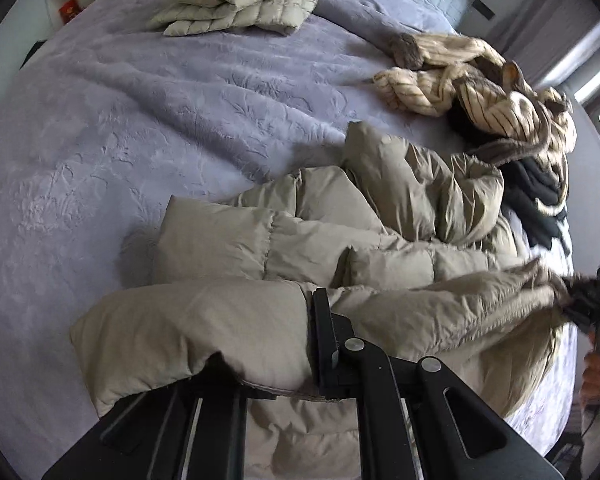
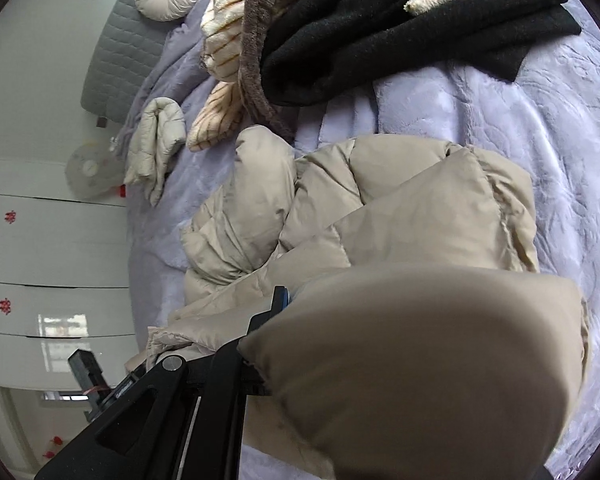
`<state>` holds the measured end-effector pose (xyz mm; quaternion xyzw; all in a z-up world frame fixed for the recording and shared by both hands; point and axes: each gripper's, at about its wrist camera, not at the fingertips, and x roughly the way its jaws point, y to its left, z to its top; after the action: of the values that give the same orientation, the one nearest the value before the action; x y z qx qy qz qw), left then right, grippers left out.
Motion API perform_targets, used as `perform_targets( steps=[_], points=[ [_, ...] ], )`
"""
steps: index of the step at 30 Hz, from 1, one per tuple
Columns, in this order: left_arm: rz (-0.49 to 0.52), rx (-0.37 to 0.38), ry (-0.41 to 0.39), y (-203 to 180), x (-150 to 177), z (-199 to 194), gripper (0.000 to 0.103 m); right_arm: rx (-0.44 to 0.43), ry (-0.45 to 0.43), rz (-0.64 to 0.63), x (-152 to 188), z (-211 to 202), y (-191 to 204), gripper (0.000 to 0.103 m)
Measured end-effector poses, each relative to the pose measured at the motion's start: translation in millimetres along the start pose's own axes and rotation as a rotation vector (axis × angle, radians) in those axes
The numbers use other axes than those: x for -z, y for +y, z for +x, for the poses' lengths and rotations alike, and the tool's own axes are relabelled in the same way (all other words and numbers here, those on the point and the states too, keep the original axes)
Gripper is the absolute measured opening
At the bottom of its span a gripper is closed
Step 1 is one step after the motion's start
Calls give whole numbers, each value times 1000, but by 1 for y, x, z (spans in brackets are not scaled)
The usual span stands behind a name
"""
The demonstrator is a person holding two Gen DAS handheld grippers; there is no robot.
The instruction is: Fold large clothes
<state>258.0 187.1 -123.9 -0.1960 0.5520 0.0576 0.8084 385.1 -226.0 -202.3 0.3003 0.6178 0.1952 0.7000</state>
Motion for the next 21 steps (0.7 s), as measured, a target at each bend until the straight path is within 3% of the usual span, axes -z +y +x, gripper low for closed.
perform_targets(
  steps=[1, 3, 4, 8, 11, 12, 13, 14, 15, 17, 18, 19, 21],
  points=[
    [17, -10, 0, -1, 2, -5, 30, 6, 3, 1, -1, 1, 0, 13],
    [39, -30, -15, -3, 5, -16, 69, 13, 11, 11, -4, 4, -3, 13],
    [53, -45, -31, -3, 7, -24, 81, 12, 14, 18, -5, 6, -4, 13],
    [118, -102, -54, -5, 9, -43, 82, 21, 22, 29, -9, 8, -5, 20],
    [148, -168, -121, -8, 11, -59, 82, 4, 0, 2, -11, 0, 5, 50],
    [146, -177, -149, -8, 10, -63, 82, -10, -14, -13, -12, -5, 10, 73],
    [139, -184, -173, -8, 10, -65, 82, -17, -32, -33, -11, -11, 15, 81],
    [132, -187, -179, -7, 9, -63, 82, -19, -50, -61, -10, -18, 21, 81],
    [133, -166, -165, -8, 8, -57, 82, -16, -57, -98, -7, -24, 27, 80],
    [143, -127, -139, -12, 9, -44, 66, 37, -55, -174, 4, -30, 36, 60],
    [159, -126, -122, -16, 10, -34, 60, 71, -48, -202, 8, -29, 38, 29],
    [170, -137, -115, -19, 12, -27, 60, 131, -37, -242, 15, -26, 39, 9],
    [197, -185, -129, -26, 11, -8, 60, 242, -30, -320, 23, -17, 37, 9]
  ],
)
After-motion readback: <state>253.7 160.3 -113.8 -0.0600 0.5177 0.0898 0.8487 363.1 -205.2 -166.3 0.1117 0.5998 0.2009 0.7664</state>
